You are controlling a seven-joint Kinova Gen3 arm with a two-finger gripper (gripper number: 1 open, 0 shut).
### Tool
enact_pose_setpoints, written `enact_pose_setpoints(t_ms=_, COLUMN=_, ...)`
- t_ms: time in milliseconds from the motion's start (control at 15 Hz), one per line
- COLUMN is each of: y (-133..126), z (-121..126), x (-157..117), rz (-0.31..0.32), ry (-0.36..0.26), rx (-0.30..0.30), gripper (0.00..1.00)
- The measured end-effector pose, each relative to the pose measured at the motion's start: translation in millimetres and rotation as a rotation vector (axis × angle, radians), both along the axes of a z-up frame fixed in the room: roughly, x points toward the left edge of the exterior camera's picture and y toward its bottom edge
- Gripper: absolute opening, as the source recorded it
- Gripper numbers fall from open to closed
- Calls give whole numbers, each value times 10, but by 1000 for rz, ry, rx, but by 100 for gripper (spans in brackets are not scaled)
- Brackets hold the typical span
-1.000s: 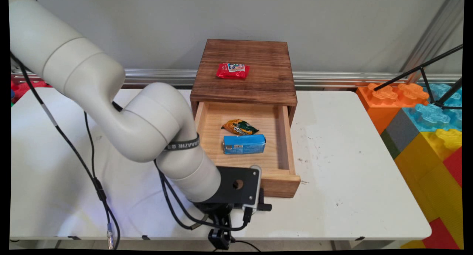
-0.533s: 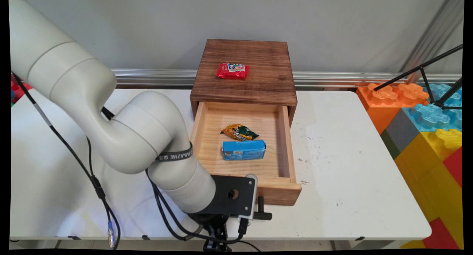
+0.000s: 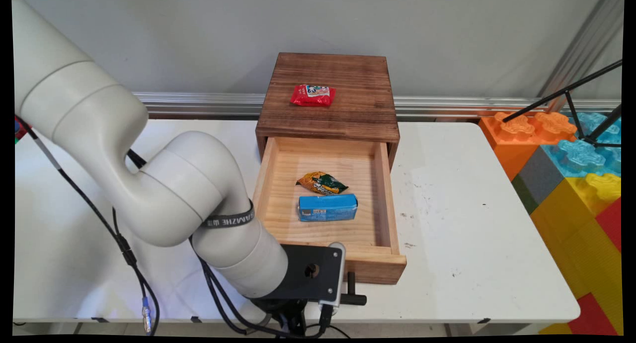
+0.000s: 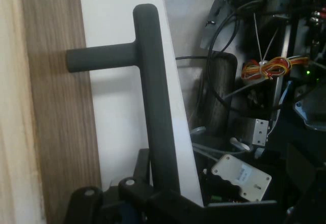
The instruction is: Open the drawer
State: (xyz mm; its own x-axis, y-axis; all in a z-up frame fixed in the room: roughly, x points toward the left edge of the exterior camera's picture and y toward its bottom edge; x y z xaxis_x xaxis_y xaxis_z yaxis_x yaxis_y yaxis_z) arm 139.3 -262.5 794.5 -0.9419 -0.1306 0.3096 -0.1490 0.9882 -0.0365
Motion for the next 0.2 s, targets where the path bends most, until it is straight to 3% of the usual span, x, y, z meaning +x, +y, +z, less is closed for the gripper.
enact_pose_setpoints(t_ms=200, y=24, z=2, x=0, rz=-2, ry=4, rx=-3, gripper=100)
